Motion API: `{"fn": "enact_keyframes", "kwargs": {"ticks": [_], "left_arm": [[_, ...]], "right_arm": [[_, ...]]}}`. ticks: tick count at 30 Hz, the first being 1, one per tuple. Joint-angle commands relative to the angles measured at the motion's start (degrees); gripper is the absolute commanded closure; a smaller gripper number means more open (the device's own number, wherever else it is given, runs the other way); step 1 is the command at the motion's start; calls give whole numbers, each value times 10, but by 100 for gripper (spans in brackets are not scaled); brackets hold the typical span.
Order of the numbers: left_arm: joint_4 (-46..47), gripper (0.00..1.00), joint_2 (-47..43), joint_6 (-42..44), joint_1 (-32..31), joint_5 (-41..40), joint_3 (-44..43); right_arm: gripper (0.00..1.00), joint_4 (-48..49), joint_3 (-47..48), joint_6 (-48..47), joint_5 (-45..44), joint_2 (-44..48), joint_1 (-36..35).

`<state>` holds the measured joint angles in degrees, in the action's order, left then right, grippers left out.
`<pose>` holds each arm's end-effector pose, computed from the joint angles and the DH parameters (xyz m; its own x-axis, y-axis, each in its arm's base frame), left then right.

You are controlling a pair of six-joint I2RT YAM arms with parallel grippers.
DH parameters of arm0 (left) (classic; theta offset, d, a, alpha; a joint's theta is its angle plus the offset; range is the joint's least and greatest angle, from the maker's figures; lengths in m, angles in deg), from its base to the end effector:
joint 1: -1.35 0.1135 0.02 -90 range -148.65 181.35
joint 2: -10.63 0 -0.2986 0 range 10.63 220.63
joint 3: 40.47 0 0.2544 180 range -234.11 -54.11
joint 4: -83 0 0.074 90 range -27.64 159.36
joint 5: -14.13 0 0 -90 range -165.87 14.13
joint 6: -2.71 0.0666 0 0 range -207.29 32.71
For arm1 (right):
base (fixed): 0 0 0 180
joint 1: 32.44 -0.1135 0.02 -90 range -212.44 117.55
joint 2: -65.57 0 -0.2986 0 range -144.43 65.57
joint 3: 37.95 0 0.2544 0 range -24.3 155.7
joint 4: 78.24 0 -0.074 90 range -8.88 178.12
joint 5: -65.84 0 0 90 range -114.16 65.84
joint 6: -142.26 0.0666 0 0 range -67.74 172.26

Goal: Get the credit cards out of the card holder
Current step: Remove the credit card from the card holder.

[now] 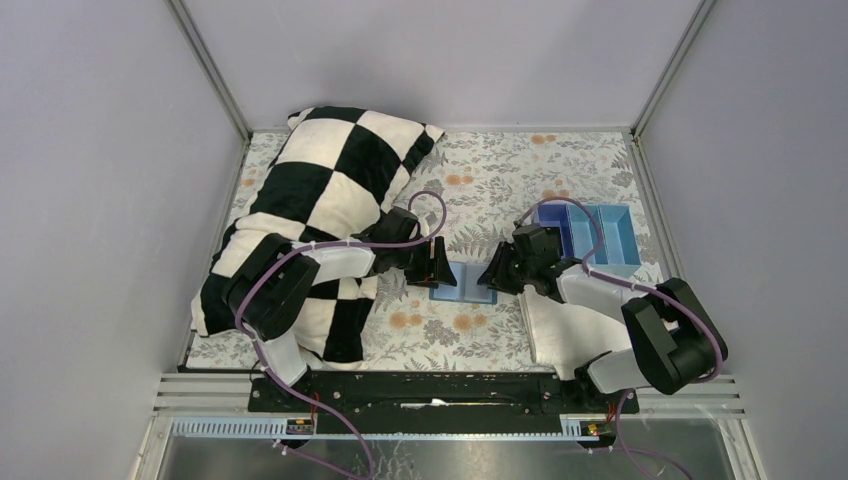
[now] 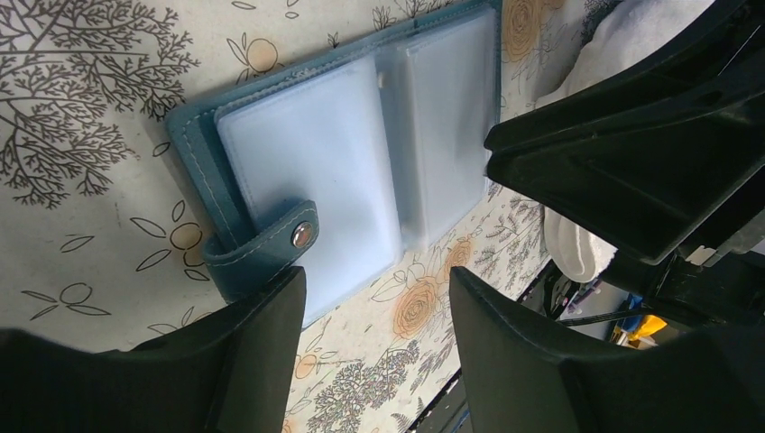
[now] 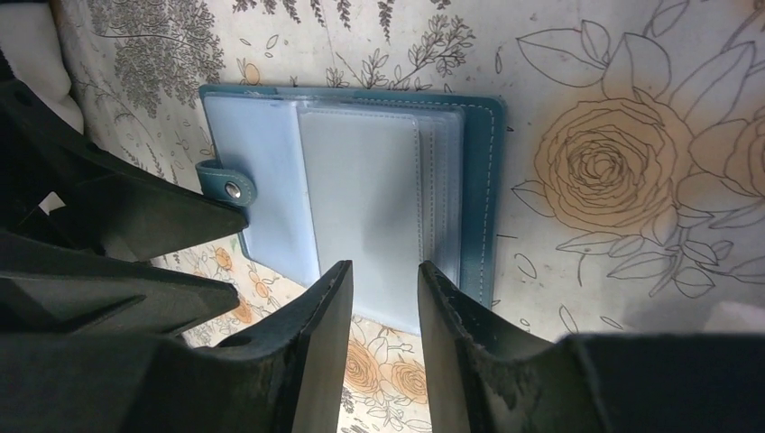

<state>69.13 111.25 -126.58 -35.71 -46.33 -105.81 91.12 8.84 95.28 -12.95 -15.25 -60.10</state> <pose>0.2747 -0.2486 0.1602 -0.9622 0.0362 -0.2701 0.2227 0.6756 -0.7028 0.2440 0.1425 0.1680 -0.8495 0.3104 -0.4267 0.0024 0.8109 0.5851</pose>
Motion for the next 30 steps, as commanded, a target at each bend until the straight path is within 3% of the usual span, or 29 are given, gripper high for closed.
{"fn": "enact_keyframes", "kwargs": {"ticks": [1, 20, 30], "left_arm": [[27, 36, 8, 3, 2, 4, 4], [21, 36, 14, 17, 2, 21, -13], [-48, 36, -56, 44, 2, 2, -55]], "right_arm": [[60, 40, -3, 9, 10, -12, -4], [60, 150, -28, 66, 91, -17, -3], [60, 6, 16, -9, -21, 9, -4]]}}
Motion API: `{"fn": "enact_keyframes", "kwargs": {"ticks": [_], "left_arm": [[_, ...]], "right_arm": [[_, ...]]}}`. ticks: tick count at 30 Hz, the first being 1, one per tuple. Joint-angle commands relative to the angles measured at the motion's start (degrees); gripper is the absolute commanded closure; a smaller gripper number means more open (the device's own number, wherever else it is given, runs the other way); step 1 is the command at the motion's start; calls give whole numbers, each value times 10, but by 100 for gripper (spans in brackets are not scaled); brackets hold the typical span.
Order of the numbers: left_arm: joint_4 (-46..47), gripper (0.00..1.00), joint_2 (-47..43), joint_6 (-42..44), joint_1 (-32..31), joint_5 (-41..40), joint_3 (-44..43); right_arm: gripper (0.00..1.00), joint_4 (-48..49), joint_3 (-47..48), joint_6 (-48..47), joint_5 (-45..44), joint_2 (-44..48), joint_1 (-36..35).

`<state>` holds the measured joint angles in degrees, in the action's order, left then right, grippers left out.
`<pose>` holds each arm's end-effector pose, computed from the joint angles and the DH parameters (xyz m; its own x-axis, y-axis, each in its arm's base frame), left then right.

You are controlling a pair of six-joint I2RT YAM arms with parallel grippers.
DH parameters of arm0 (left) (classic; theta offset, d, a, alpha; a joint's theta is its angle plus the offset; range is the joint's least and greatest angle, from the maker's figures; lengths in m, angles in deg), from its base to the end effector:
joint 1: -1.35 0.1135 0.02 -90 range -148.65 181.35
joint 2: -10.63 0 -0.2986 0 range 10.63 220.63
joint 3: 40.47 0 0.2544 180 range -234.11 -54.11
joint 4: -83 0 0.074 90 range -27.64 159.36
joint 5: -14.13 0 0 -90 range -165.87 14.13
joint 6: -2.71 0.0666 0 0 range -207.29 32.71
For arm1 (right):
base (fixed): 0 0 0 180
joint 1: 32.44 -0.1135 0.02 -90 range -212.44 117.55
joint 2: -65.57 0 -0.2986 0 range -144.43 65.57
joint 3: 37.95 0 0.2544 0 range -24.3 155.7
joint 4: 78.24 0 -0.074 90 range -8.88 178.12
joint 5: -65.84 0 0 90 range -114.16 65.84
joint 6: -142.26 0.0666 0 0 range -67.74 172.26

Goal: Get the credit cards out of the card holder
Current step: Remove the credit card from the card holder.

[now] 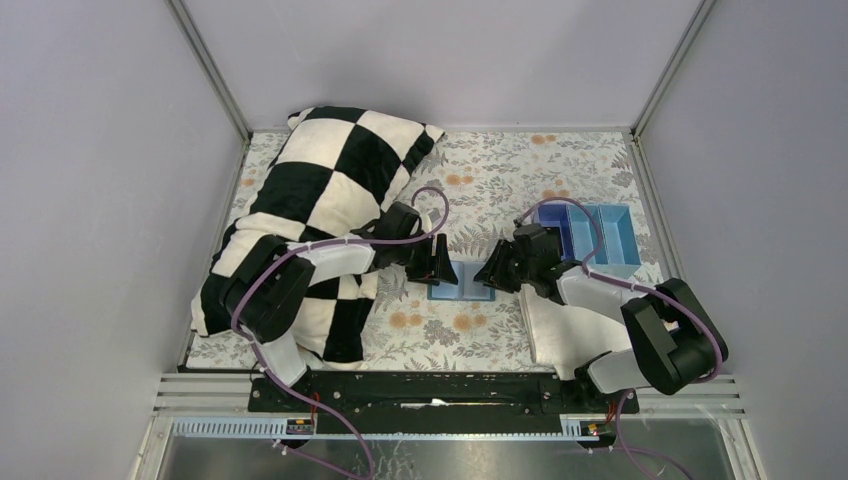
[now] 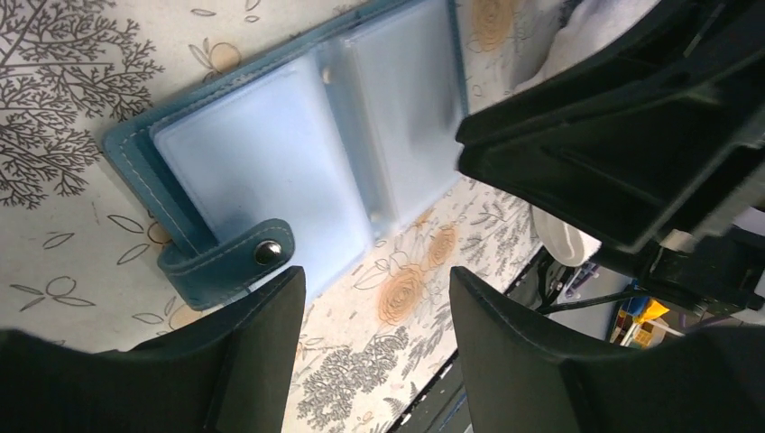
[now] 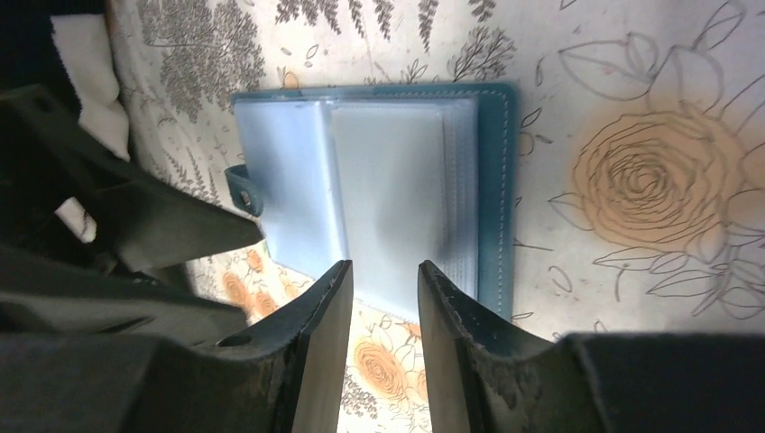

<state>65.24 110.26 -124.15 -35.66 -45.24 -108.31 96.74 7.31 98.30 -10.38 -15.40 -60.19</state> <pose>0.2761 -0.2506 0.1740 -0.9552 0.0737 -0.2865 0.2611 0.6653 -0.6994 0.2447 0.1466 0.1694 -0.8413 0.3473 -0.4142 -0.0091 0.7570 0.6534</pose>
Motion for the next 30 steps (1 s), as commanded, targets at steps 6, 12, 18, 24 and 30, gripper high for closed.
{"fn": "enact_keyframes", "kwargs": {"ticks": [6, 12, 18, 24, 30], "left_arm": [[-13, 36, -39, 15, 11, -26, -27], [-11, 36, -5, 6, 17, -43, -12], [-5, 36, 18, 2, 17, -46, -3], [6, 36, 36, 2, 17, -33, -1], [17, 36, 45, 0, 17, -21, -2]], "right_arm": [[60, -43, 35, -43, -43, -5, -2], [60, -46, 35, -51, -42, -15, -3], [60, -24, 27, -48, -24, -36, -2], [60, 12, 26, -32, 12, -42, -2], [60, 59, 22, -3, 53, -53, -3]]}}
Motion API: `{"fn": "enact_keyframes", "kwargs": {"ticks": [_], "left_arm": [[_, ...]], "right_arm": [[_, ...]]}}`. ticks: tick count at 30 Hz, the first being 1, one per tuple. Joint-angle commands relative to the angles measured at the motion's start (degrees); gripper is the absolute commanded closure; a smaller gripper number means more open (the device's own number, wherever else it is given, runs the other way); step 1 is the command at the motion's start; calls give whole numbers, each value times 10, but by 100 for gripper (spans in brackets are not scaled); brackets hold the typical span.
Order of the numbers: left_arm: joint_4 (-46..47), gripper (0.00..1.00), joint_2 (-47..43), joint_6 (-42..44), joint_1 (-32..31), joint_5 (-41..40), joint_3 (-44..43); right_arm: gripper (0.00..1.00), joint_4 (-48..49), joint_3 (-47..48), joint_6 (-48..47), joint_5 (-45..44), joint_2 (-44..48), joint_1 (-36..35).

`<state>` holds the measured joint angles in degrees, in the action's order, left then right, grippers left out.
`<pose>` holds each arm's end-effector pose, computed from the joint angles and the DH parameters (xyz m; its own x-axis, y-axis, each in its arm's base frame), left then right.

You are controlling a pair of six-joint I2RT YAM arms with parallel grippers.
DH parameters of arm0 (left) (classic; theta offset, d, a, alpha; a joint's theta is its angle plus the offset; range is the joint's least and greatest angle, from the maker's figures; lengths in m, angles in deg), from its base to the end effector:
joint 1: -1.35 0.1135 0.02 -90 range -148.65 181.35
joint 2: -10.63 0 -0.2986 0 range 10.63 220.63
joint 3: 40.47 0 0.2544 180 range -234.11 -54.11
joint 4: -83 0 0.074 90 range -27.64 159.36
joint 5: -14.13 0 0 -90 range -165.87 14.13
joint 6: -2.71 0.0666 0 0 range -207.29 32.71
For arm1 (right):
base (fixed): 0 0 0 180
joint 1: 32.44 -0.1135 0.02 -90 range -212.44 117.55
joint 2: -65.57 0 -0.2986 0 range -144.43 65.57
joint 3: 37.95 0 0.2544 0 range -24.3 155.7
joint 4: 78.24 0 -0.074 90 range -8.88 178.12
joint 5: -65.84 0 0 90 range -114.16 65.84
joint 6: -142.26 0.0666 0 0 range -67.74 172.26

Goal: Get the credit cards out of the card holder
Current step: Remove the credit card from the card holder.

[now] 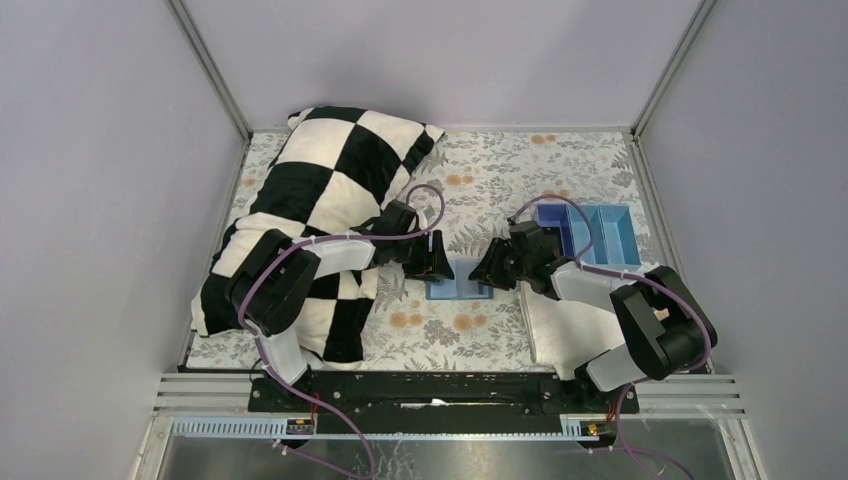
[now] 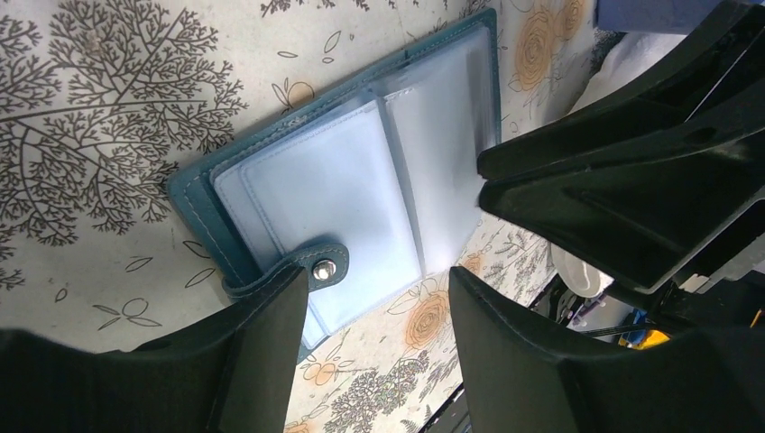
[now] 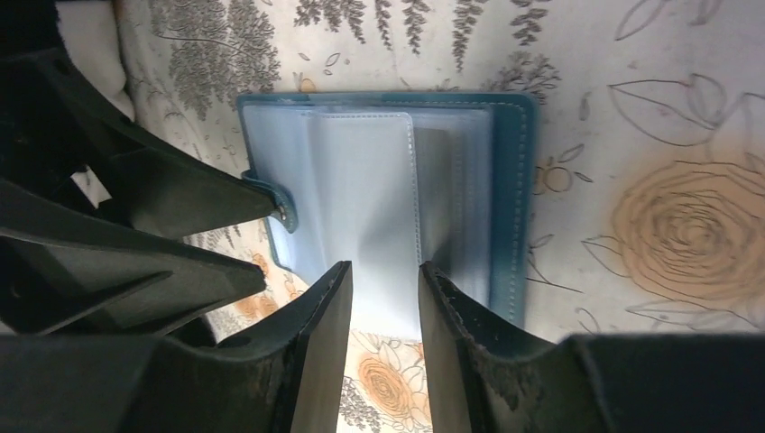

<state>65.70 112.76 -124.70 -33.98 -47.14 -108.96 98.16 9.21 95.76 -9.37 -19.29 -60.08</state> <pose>0.2899 -0.2447 0.1617 -0.9614 0.0285 -0.2738 0.2142 0.7019 -0.6793 0.2566 0.1535 0.1640 -0.8498 0.3063 -0.4290 -0.0461 0.7675 0.6393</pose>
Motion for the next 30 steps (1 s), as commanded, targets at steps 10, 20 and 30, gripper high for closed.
{"fn": "enact_keyframes", "kwargs": {"ticks": [10, 20, 30], "left_arm": [[2, 37, 3, 12, 0, -2, -2], [-117, 34, -120, 47, 16, -25, -46], [-147, 34, -207, 42, 69, -39, -38]], "right_arm": [[60, 139, 0, 62, 121, -22, -8], [59, 55, 97, -42, 180, -74, -12], [57, -9, 205, -64, 150, -178, -73]]}}
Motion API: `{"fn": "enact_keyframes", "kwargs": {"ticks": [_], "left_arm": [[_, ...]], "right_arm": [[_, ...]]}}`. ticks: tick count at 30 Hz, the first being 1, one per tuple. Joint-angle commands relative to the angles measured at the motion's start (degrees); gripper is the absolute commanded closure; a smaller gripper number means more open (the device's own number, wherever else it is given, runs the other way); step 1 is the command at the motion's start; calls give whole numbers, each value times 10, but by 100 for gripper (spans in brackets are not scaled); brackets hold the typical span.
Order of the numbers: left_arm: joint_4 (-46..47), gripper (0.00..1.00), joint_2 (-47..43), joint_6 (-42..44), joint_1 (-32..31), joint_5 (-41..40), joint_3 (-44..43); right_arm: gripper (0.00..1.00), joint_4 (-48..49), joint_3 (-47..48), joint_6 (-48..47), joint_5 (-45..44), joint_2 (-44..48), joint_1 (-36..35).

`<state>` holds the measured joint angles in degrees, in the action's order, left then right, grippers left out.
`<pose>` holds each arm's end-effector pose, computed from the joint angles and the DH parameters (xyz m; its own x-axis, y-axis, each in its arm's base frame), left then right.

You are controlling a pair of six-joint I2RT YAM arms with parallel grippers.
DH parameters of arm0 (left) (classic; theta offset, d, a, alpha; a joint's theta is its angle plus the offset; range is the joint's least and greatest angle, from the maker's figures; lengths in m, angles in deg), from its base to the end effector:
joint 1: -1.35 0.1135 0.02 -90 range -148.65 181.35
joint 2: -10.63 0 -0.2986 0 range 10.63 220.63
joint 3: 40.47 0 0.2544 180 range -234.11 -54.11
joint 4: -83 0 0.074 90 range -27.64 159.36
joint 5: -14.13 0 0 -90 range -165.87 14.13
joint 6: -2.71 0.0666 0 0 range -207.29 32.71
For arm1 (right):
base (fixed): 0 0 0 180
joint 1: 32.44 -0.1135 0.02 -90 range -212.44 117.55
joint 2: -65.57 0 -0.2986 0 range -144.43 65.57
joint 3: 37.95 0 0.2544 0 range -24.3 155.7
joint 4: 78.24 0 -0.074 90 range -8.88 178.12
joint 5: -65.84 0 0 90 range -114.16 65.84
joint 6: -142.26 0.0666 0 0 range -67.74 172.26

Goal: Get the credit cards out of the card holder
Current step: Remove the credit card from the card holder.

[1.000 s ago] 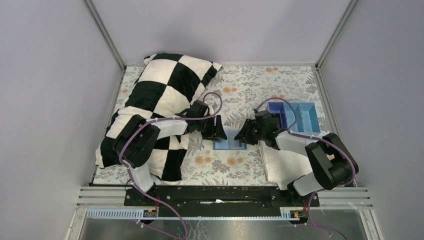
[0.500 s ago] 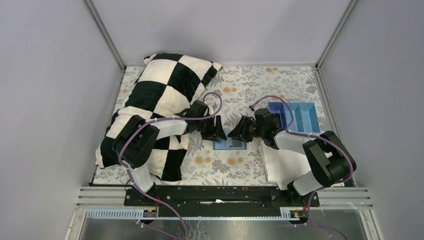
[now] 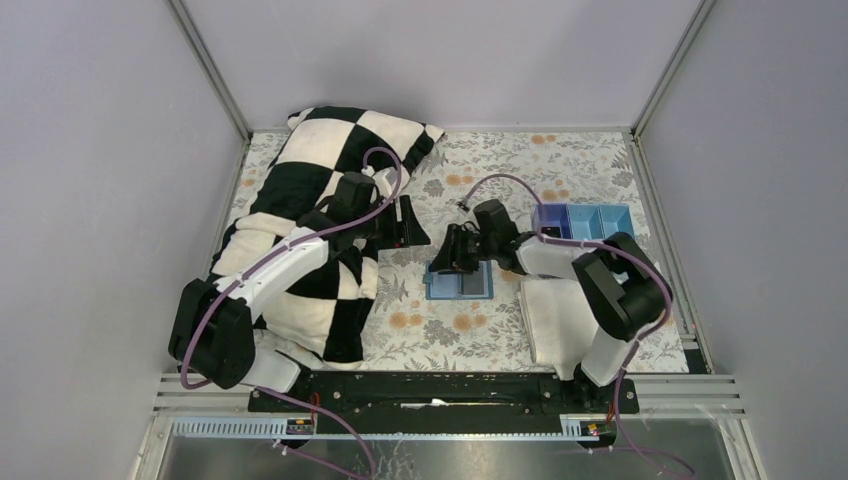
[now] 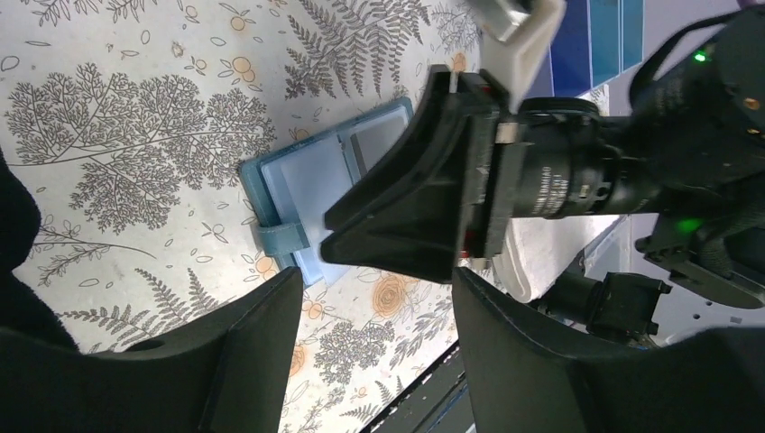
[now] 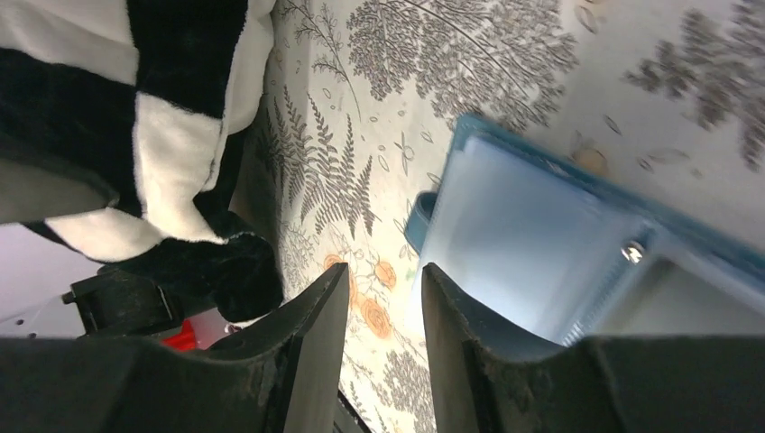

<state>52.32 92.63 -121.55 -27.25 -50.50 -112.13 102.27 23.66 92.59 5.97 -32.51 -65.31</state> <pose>0.2760 -0.1830 0.2755 -0.8795 -0.0998 -0.4653 0.2677 0.7046 -0.6572 0.2952 0.2306 0.1806 -0.9006 0.0845 -0.4263 -0.2988 0.5919 0.7486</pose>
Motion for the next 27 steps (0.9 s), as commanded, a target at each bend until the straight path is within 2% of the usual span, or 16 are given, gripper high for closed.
{"fn": "enact_keyframes", "kwargs": {"ticks": [1, 5, 10, 12, 15, 20, 27], "left_arm": [[-13, 34, -5, 10, 1, 4, -7], [12, 34, -8, -4, 1, 35, -1], [57, 34, 11, -27, -21, 48, 5], [70, 34, 31, -34, -39, 49, -1], [121, 34, 73, -55, -62, 81, 0], [190, 35, 140, -88, -72, 115, 9], [144, 35, 207, -34, -68, 90, -1]], "right_arm": [[57, -62, 66, -35, -8, -51, -21], [56, -113, 57, -70, -82, 4, -17], [52, -122, -4, -77, -148, 106, 27], [52, -128, -33, -71, -149, 127, 52], [54, -129, -64, -63, -133, 134, 78], [58, -129, -73, -65, -105, 125, 80], [58, -133, -77, -68, -113, 103, 80]]}}
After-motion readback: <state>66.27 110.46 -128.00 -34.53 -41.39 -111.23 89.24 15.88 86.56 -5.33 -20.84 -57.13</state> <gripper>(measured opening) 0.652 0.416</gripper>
